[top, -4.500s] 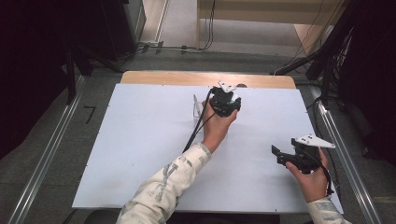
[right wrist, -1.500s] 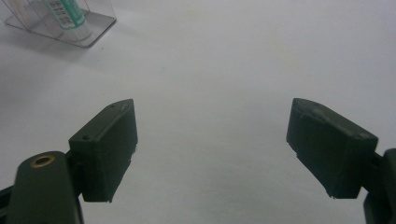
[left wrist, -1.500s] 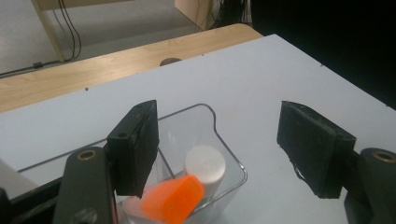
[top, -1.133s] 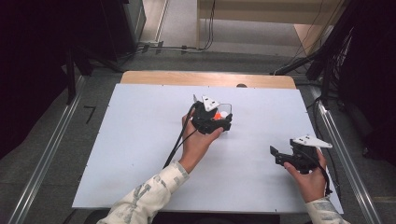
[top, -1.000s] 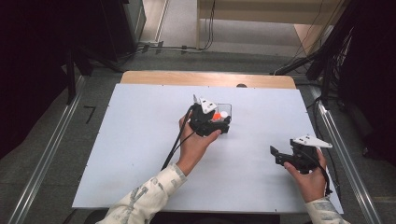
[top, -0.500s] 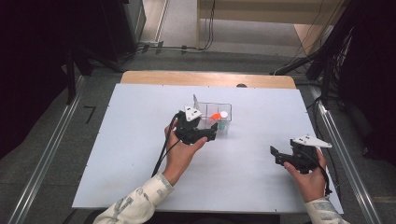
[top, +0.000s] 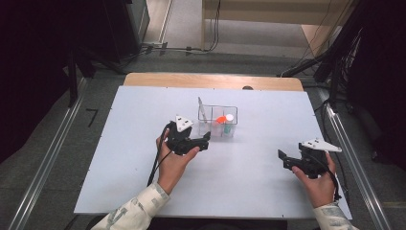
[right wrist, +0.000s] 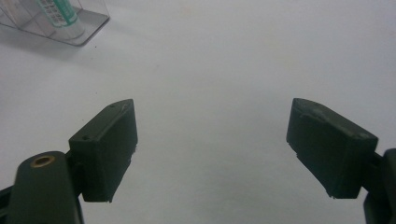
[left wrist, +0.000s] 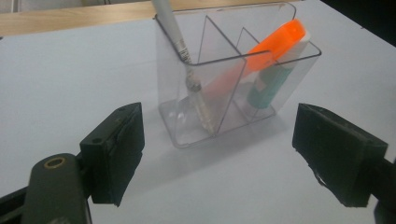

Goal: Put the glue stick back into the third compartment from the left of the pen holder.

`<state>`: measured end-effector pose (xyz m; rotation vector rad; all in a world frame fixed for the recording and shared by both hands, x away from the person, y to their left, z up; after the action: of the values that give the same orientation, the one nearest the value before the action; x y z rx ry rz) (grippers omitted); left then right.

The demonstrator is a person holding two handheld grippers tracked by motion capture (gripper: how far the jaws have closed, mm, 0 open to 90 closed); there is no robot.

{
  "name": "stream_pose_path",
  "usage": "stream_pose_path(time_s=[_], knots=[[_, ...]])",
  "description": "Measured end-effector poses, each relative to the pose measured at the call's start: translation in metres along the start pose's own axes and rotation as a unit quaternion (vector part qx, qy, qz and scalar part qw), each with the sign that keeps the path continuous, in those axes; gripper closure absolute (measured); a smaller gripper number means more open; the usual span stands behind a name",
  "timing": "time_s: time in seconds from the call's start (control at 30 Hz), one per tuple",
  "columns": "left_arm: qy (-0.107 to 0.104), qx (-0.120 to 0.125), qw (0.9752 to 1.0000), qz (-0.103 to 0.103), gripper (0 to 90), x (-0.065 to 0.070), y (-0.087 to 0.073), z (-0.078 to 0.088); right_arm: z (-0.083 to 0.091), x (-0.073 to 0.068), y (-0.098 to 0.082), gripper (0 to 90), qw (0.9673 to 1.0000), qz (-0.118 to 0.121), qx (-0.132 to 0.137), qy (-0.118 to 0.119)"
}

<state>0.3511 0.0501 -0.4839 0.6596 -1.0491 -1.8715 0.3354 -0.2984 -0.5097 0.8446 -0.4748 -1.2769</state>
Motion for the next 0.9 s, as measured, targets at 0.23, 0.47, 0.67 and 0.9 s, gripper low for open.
stream_pose_path(time_s=[0.23, 0.47, 0.67, 0.9], knots=[[0.007, -0.001, 1.0000, 0.007, 17.9, -0.008, -0.010, 0.005, 0.000, -0.001, 0.000, 15.3, 1.0000, 0.001, 0.000, 0.001], [0.010, -0.005, 0.9998, 0.014, 17.3, -0.014, -0.019, 0.013, 0.001, 0.000, 0.000, 15.3, 1.0000, 0.001, 0.001, 0.001], [0.014, -0.011, 0.9996, 0.020, 17.3, -0.023, -0.032, 0.024, 0.001, -0.001, 0.000, 15.3, 1.0000, 0.002, 0.000, 0.001], [0.027, -0.010, 0.9993, 0.025, 17.0, -0.034, -0.043, 0.038, 0.000, -0.001, -0.001, 15.3, 1.0000, 0.002, 0.000, 0.000]])
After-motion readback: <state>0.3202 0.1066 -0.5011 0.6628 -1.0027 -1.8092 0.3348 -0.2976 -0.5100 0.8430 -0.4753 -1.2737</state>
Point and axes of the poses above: each handheld gripper's, and its own axes: z roughly backward along the jaws, y roughly out of its top, x roughly to its right, the point moved 6 cm from there along -z, roughly forward along the jaws, and after that the axes turned 11 degrees about -z, right-handed, at the moved point
